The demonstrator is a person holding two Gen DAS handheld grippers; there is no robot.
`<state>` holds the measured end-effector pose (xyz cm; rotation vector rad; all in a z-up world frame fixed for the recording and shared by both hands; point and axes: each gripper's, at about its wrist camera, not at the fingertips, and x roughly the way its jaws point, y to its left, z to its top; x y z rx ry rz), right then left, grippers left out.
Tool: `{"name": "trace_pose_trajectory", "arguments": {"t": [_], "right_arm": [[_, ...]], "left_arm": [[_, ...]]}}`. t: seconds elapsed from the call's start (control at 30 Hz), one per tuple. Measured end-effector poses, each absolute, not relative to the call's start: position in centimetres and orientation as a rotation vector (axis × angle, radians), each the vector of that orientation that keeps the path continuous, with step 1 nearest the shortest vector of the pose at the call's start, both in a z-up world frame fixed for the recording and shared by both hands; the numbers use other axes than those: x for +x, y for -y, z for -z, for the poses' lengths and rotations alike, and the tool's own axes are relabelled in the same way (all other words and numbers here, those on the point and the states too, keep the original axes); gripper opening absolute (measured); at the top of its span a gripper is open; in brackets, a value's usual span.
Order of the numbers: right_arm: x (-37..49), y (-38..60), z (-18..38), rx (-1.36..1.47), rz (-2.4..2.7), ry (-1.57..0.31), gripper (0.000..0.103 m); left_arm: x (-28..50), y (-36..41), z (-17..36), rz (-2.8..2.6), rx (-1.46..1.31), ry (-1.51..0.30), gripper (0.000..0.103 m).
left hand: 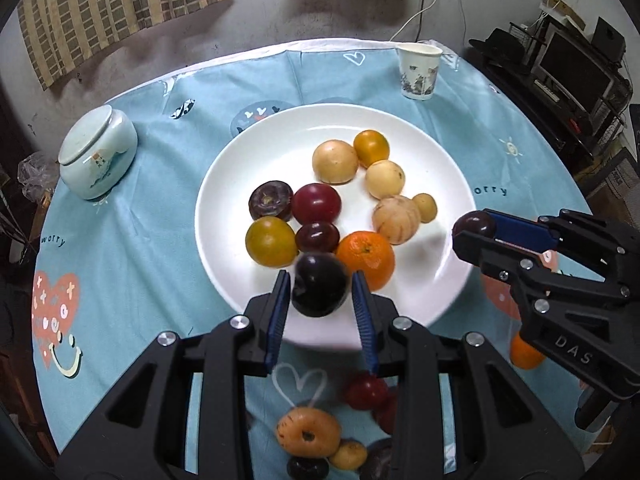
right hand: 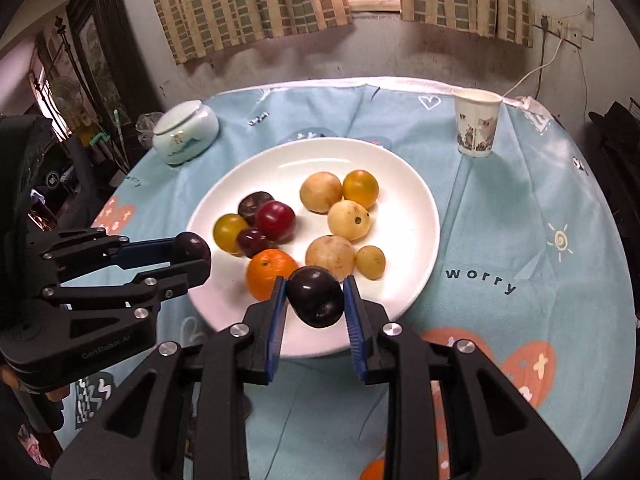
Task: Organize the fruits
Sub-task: 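Carry both dark plums onto the white plate and open both tools, then withdraw both tools from the plate toward the remaining fruits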
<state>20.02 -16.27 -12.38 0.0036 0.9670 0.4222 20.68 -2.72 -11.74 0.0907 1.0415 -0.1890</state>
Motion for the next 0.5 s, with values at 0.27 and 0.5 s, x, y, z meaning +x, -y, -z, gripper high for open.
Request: {"name": "trace_pose_trajectory", "arguments": {"t": [0.27,0.5], "right_arm": [[22.8,15.7,15.1,-0.033,-0.374,-1.059,0.032],[21.9,17.0,14.1,0.03,-0.36,-0.999,0.073]], "left_arm": [[22.7,2.1,13.2,0.152,0.074,-1.055,0.056],[21.8,1.2,13.6,0.131,0.053,-1.073,0.059]]}}
